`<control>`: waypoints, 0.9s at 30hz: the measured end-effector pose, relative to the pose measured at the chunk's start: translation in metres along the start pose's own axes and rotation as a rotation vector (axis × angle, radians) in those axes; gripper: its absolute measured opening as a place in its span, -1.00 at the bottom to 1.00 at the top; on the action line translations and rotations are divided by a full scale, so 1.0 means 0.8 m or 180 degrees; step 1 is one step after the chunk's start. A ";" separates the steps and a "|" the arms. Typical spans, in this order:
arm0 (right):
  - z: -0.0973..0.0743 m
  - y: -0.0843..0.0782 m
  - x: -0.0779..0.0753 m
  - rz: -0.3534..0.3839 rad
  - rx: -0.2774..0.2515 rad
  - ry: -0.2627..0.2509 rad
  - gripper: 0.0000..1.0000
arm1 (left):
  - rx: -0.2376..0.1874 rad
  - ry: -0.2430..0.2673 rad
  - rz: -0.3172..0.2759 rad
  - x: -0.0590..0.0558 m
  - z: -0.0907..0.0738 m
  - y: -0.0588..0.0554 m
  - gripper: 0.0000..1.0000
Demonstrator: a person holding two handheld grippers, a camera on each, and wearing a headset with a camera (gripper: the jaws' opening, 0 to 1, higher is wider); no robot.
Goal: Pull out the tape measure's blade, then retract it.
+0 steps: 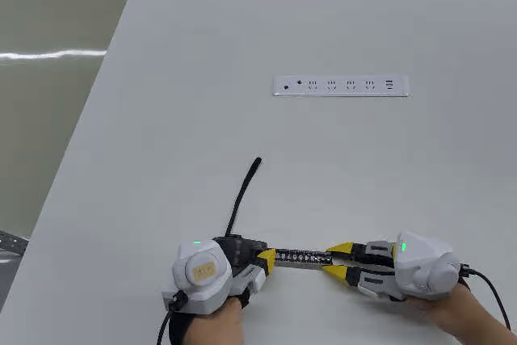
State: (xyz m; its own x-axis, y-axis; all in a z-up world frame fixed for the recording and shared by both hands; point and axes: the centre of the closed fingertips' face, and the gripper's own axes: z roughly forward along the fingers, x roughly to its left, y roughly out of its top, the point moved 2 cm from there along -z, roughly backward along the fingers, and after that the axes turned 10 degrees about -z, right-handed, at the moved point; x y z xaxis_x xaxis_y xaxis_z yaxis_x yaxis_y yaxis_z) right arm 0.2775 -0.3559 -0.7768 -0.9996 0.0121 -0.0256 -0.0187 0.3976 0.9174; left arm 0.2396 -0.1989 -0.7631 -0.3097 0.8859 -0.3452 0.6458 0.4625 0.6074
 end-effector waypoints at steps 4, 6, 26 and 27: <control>0.007 0.001 0.000 -0.0011 -0.0003 0.0016 -0.73 | 0.0000 -0.0001 0.0001 0.000 0.001 0.000 0.32; 0.010 0.003 0.001 -0.0017 -0.0006 0.0023 -0.73 | 0.0010 -0.0001 0.0001 0.000 0.000 0.000 0.32; 0.047 0.018 0.010 -0.0146 -0.0004 0.0094 -0.74 | 0.0024 0.0000 -0.0013 0.000 0.001 -0.001 0.32; 0.050 0.018 0.010 -0.0164 -0.0004 0.0095 -0.74 | 0.0021 0.0001 -0.0017 -0.001 0.000 -0.001 0.32</control>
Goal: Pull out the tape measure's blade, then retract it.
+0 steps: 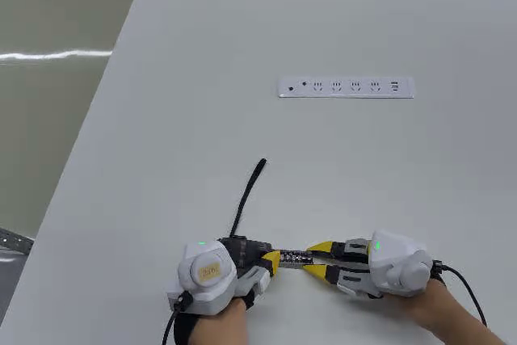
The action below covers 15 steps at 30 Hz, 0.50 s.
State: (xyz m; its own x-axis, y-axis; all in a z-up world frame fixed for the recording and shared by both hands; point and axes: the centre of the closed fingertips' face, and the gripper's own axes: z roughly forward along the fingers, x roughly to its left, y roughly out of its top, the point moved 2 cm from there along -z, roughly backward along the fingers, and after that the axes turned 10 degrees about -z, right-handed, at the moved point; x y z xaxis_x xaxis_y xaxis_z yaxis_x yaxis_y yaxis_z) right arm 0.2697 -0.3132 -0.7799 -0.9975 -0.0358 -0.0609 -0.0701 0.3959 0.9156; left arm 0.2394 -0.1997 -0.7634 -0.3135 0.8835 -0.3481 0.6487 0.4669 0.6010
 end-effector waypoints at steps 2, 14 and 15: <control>0.003 0.002 0.001 -0.0013 0.0003 0.0008 -0.74 | 0.0000 0.0000 -0.0005 0.000 -0.001 0.000 0.32; 0.020 0.012 0.003 -0.0111 0.0014 0.0008 -0.74 | -0.0011 -0.0013 -0.0035 0.001 0.000 0.001 0.32; 0.022 0.013 0.004 -0.0120 0.0015 0.0009 -0.74 | -0.0004 -0.0012 -0.0042 0.001 0.000 0.001 0.32</control>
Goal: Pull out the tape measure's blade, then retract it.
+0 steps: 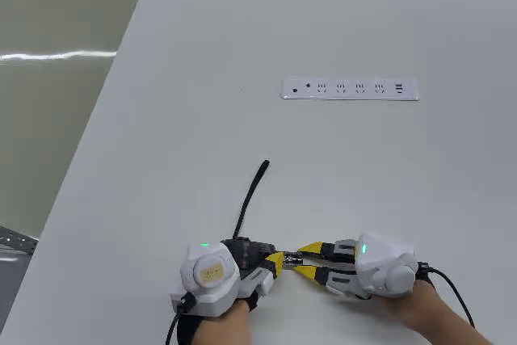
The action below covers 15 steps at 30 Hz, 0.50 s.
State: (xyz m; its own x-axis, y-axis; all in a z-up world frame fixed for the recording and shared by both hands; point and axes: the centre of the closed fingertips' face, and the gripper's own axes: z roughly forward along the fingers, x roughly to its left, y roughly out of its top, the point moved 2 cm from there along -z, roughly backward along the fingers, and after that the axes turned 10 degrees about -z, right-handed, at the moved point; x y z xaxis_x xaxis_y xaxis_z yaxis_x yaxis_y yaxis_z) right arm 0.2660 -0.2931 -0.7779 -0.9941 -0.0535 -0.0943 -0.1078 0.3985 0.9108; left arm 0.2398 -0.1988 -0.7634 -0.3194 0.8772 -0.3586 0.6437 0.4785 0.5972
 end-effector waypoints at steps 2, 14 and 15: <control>0.004 0.001 0.001 -0.0024 0.0002 0.0001 -0.74 | 0.0000 -0.0002 -0.0006 0.000 0.001 0.000 0.32; 0.017 0.007 0.001 -0.0115 0.0004 -0.0007 -0.74 | -0.0003 -0.0005 -0.0058 0.000 0.001 0.001 0.33; 0.017 0.007 0.001 -0.0129 0.0004 -0.0008 -0.74 | -0.0002 -0.0007 -0.0056 0.000 0.000 0.001 0.33</control>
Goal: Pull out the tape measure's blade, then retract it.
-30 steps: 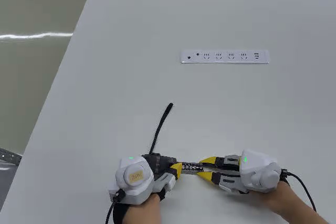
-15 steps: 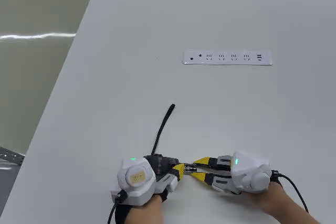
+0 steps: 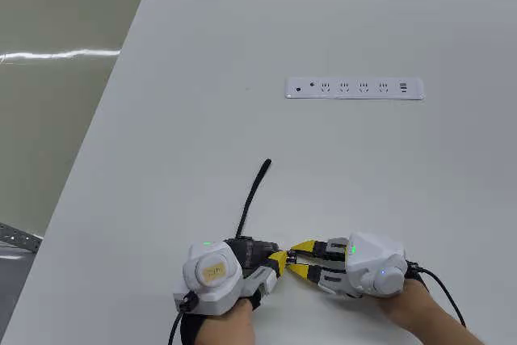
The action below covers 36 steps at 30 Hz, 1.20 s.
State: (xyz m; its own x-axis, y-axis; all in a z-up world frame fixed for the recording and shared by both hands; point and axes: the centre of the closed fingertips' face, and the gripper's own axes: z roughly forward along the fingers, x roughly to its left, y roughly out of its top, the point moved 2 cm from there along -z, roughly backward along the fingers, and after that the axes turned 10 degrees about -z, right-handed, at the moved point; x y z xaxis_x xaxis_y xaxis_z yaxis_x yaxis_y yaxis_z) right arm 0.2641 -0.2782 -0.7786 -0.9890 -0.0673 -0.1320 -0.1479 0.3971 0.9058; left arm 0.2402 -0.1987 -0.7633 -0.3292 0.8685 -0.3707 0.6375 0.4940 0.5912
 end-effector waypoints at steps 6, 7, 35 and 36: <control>0.004 0.002 0.000 -0.0058 -0.0004 0.0006 -0.74 | 0.0000 -0.0004 -0.0016 -0.001 0.000 0.000 0.33; 0.005 0.001 0.000 -0.0060 -0.0003 0.0011 -0.74 | -0.0001 -0.0006 -0.0020 -0.001 0.000 0.000 0.33; 0.016 0.006 0.001 -0.0143 0.0022 0.0034 -0.73 | 0.0019 -0.0012 -0.0049 0.000 0.000 0.000 0.33; 0.016 0.006 0.002 -0.0171 0.0024 0.0032 -0.72 | 0.0023 -0.0016 -0.0044 0.000 0.000 0.000 0.33</control>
State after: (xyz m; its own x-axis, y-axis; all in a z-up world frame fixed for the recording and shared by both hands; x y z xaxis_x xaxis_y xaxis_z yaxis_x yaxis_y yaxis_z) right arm 0.2618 -0.2649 -0.7796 -0.9795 -0.0978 -0.1763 -0.2009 0.3996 0.8944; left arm 0.2402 -0.1987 -0.7631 -0.3345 0.8613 -0.3824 0.6380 0.5056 0.5807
